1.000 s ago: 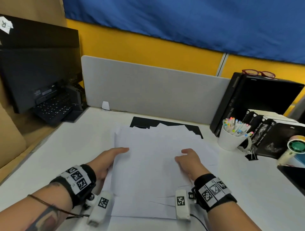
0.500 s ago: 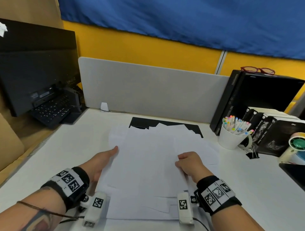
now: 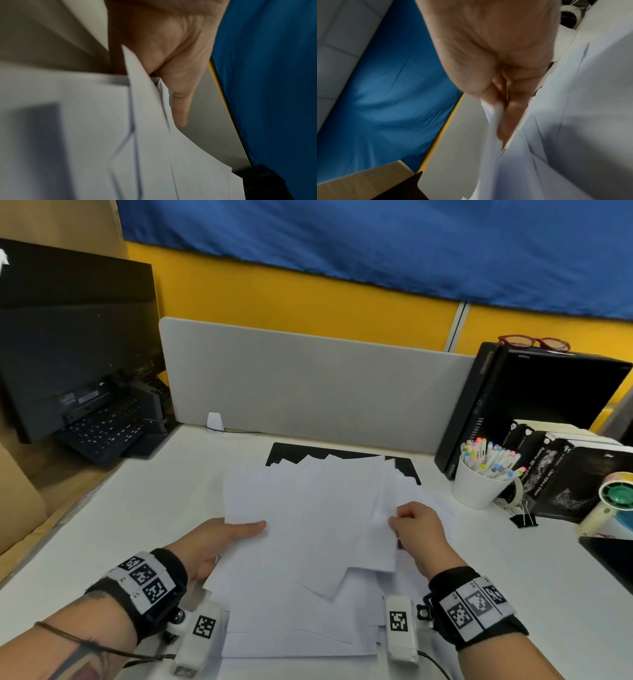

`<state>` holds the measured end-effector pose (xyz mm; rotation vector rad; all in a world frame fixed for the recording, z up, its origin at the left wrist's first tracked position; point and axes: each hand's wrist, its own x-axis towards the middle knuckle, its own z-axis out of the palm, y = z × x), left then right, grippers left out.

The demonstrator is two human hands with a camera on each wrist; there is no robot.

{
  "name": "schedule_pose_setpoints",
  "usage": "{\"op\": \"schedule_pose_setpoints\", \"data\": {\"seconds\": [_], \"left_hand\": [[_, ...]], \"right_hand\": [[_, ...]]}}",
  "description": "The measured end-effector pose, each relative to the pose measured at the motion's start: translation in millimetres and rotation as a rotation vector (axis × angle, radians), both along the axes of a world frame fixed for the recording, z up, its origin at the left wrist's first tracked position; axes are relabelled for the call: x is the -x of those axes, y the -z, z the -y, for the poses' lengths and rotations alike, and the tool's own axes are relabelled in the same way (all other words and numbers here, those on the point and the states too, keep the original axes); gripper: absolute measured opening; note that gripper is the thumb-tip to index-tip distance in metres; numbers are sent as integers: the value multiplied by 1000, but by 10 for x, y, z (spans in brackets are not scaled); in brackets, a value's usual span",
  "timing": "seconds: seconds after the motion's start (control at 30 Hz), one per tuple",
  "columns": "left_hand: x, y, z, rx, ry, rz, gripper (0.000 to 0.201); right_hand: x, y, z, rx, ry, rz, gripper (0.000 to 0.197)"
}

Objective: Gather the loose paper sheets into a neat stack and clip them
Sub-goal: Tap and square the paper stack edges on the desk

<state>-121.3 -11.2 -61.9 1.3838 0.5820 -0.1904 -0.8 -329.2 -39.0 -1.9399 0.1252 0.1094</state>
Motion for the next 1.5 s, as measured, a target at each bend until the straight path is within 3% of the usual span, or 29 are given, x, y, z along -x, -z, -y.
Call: {"op": "schedule_pose_setpoints", "data": {"seconds": [0.07,0.17,0.23,0.3,0.4,0.43,0.5,0.57,0.67,0.77,0.87,0.97,1.03,1.23,1.33,1.43,1.5], "left_hand": [[-10,16,6,-78,6,-12,45],[-5,32,11,-106,-24,-15,43],[4,28,14,-91,-42,-21,46],[16,21,15,-68,-39,-14,44],[50,-30,38,-78,-2,-2,47],[68,-42,42,-83,19,5,54],[98,-77,52,-74,54,23,72],[97,-100,64,-34,51,66,81],[62,-180,96,167,-119,94,58],[-26,-81,2,261,-264,45,59],[-16,2,-69,186,-208,-17,40],[47,24,-125,113,-108,-43,35],[69,27,-137,111,-24,-8,40],[49,43,-123,96,46,25,51],[51,32,-119,94,59,14,54],[54,-25,-87,118,84,22,80],[48,-68,-77,210,13,42,75]], "right_hand": [[60,1,-34,-77,-39,-51,14],[68,63,-18,-198,207,49,13],[118,66,-15,-249,278,41,10],[256,-6,-39,-251,123,-110,11],[442,-115,-78,-172,-270,-401,15],[440,-107,-82,-185,-277,-400,24],[329,-34,-67,-267,-94,-298,33],[200,51,-37,-238,60,-177,23],[116,145,-4,-11,8,-75,20],[87,143,36,107,-39,-70,15],[21,120,118,135,10,-21,15],[-35,81,205,133,92,21,16],[-58,17,276,45,220,59,16],[-101,-97,476,-555,629,277,32],[-31,-196,433,-693,431,9,29],[201,-313,203,-460,-17,-273,21],[342,-308,37,-377,-183,-355,22]]}}
